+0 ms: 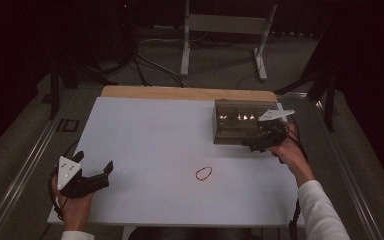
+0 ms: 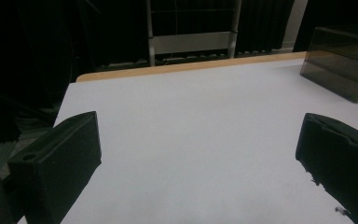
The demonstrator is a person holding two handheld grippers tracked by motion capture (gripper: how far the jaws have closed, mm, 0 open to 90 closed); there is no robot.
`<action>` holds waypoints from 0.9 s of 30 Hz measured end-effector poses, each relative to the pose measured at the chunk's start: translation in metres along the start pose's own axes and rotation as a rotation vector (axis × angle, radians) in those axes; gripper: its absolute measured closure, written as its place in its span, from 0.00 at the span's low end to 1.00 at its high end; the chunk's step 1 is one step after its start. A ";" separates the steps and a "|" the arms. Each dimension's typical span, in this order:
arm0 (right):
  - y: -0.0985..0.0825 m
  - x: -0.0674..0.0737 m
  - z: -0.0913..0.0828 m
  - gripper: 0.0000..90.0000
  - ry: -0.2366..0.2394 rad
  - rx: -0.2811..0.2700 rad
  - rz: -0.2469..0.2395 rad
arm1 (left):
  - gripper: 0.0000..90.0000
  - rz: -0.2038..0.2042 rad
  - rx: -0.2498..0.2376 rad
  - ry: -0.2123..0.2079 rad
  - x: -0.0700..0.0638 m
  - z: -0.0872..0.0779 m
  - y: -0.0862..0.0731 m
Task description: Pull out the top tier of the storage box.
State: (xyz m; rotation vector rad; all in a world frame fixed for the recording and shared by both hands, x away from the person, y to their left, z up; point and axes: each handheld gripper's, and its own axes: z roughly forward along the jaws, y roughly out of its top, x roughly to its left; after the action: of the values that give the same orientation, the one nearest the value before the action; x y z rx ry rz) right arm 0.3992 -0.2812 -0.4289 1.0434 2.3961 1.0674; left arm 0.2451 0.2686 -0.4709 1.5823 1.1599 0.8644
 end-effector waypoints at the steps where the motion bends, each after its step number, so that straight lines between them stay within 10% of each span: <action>1: 0.000 0.000 0.000 0.01 0.000 0.000 0.000 | 0.02 -0.001 -0.001 0.000 0.000 0.000 0.000; 27: -0.005 0.007 0.004 0.37 -0.097 0.066 -0.124 | 0.02 0.001 -0.001 0.001 0.000 0.000 0.000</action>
State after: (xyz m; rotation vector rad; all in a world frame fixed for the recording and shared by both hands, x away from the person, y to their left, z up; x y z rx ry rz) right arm 0.3940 -0.2760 -0.4357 0.9325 2.3975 0.8806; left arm 0.2449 0.2685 -0.4707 1.5814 1.1590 0.8659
